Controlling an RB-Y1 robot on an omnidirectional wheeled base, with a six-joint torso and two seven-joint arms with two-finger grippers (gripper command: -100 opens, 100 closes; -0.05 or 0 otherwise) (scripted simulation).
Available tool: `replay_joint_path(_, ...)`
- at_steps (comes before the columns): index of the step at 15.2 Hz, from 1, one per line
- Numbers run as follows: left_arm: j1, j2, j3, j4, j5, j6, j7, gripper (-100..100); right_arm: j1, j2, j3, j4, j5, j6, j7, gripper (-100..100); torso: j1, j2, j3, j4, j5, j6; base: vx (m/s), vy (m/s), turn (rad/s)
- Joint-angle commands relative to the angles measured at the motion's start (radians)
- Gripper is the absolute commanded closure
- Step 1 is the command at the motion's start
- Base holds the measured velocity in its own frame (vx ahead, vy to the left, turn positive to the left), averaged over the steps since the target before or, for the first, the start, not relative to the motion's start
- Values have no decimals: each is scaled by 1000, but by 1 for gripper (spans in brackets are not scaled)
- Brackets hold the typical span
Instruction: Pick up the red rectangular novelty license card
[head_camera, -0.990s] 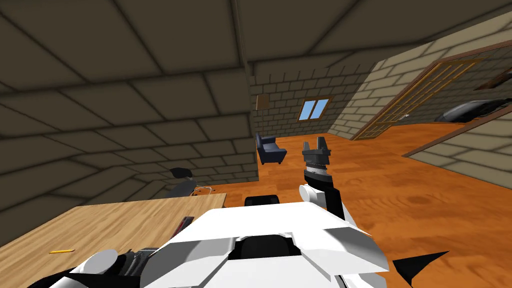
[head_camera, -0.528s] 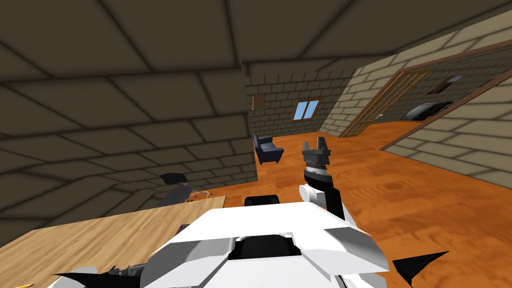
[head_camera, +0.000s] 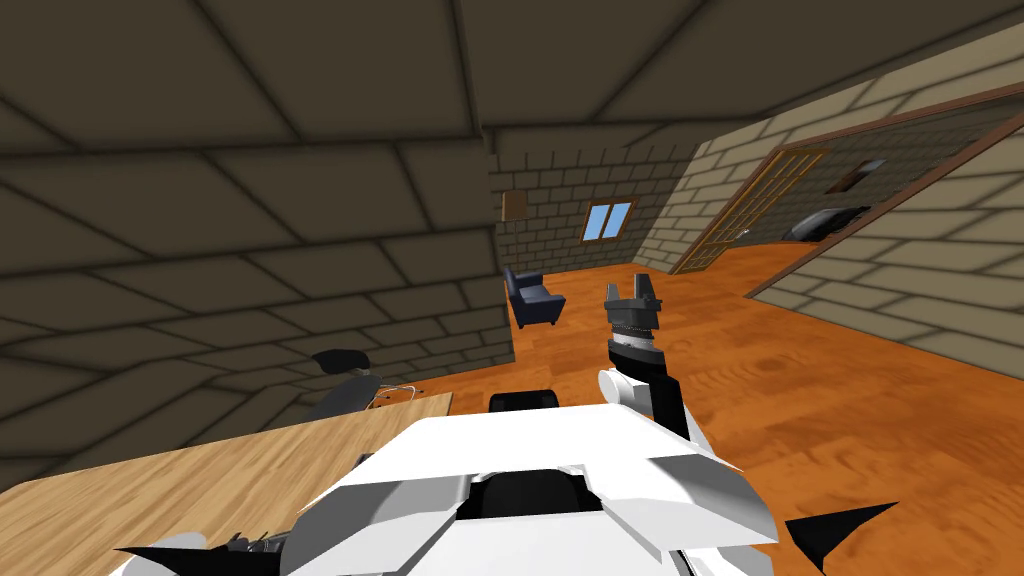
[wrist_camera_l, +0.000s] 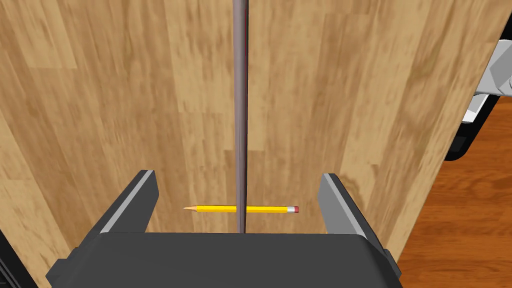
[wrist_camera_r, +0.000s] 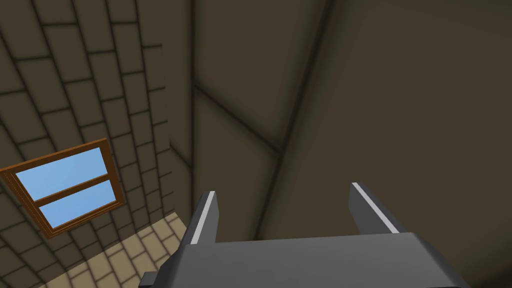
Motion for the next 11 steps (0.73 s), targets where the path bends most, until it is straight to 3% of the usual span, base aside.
replay_joint_path(1,0,0,0,0,0,0,0,-100,0,0,0,0,0,0,0,0,0,0,0,0,0,0,0,0,0)
replay_joint_path(2,-1,-1,-1,2,-1,-4,-1,100,0,0,0,0,0,0,0,0,0,0,0,0,0,0,0,0,0)
replay_joint_path(6,0,-1,-1,2,-1,-4,0,100,0,0,0,0,0,0,0,0,1,0,0,0,0,0,0,0,0)
replay_joint_path(7,11,1,15,-29,13,27,3,100,0,0,0,0,0,0,0,0,1,0,0,0,0,0,0,0,0)
replay_joint_path(10,21,5,29,-55,25,56,7,100,0,0,0,0,0,0,0,0,1,0,0,0,0,1,0,0,0)
replay_joint_path(11,14,4,21,-37,17,36,4,100,0,0,0,0,0,0,0,0,1,0,0,0,-1,1,0,0,0)
